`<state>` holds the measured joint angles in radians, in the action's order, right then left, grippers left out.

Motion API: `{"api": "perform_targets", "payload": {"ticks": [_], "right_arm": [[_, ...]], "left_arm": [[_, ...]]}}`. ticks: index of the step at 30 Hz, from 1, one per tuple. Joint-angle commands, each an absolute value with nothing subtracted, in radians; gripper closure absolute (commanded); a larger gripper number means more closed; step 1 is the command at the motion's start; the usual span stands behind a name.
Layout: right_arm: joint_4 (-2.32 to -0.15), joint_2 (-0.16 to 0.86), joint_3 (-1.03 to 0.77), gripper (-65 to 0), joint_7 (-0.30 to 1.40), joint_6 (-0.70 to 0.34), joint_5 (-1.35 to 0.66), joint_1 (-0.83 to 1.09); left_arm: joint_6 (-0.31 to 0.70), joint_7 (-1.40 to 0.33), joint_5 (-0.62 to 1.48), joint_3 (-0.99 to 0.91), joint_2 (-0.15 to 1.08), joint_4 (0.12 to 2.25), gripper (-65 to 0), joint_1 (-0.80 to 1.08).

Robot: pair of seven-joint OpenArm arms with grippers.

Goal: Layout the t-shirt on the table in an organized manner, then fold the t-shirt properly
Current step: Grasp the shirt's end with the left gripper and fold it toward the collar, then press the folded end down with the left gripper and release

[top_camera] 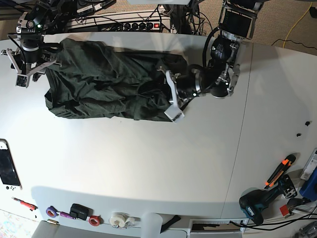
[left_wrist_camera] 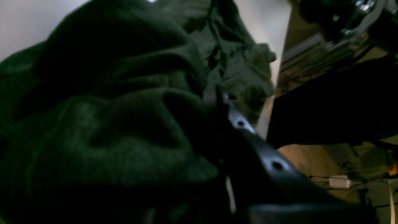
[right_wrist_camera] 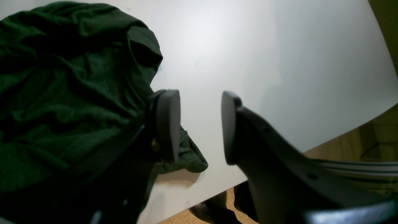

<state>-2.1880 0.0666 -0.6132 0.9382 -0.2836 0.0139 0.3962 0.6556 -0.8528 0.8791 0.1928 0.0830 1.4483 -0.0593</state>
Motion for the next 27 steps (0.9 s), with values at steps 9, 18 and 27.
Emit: {"api": "perform_targets", "payload": {"ticks": [9, 18, 27], "right_arm": [[-2.204, 0.08, -0.617, -22.1, 0.922, -0.274, 0.015, 0.396], [-2.204, 0.08, -0.617, -22.1, 0.935, -0.274, 0.015, 0.396], [-2.204, 0.08, -0.617, -22.1, 0.938, -0.275, -0.019, 0.396]], "left_arm": [[0.671, -0.802, 0.815, 0.216, 0.002, 1.466, -12.5, -0.083], [0.67, -0.723, 0.69, 0.289, -0.038, 1.466, -27.5, -0.084], [0.698, -0.784, 0.786, 0.474, -0.038, 1.472, -27.5, -0.107]]}}
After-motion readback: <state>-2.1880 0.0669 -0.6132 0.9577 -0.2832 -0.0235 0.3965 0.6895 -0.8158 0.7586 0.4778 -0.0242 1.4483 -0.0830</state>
